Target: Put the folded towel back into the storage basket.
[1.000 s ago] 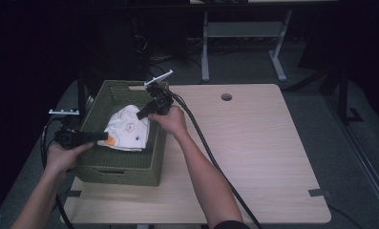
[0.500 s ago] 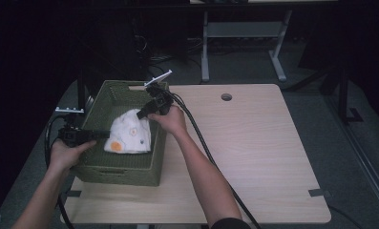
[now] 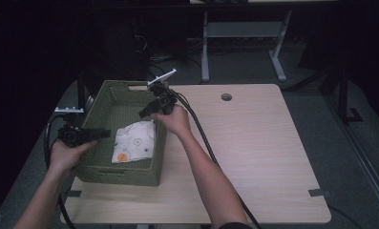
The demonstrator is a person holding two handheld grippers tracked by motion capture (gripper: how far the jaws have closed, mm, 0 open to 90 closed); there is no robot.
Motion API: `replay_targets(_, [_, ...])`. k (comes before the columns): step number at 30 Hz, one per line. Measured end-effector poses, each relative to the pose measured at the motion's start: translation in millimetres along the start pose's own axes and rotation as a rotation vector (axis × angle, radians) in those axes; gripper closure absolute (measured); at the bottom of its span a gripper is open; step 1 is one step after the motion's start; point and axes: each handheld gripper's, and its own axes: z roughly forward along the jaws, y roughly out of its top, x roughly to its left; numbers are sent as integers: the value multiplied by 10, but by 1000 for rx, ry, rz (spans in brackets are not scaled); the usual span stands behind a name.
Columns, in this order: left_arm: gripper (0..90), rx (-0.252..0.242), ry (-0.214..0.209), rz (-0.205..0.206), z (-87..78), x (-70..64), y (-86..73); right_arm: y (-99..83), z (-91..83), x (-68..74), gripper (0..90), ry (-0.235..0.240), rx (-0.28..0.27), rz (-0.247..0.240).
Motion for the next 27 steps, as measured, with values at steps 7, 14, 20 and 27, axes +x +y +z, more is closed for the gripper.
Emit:
replay_targets(7, [600,-24,-22,14,-19,-123,47,-33,-140,20,568,16,-19,-6])
replay_targets(14, [588,-37,-28,28,-10,-258,110,-75,-319,19,538,31,-43,-15])
replay_targets(20, [569,-40,-50,43,24,-390,155,-149,-472,-38,521,23,-66,-5])
replay_targets(27, [557,-41,-64,54,99,-525,218,-307,-686,-174,517,17,-101,26])
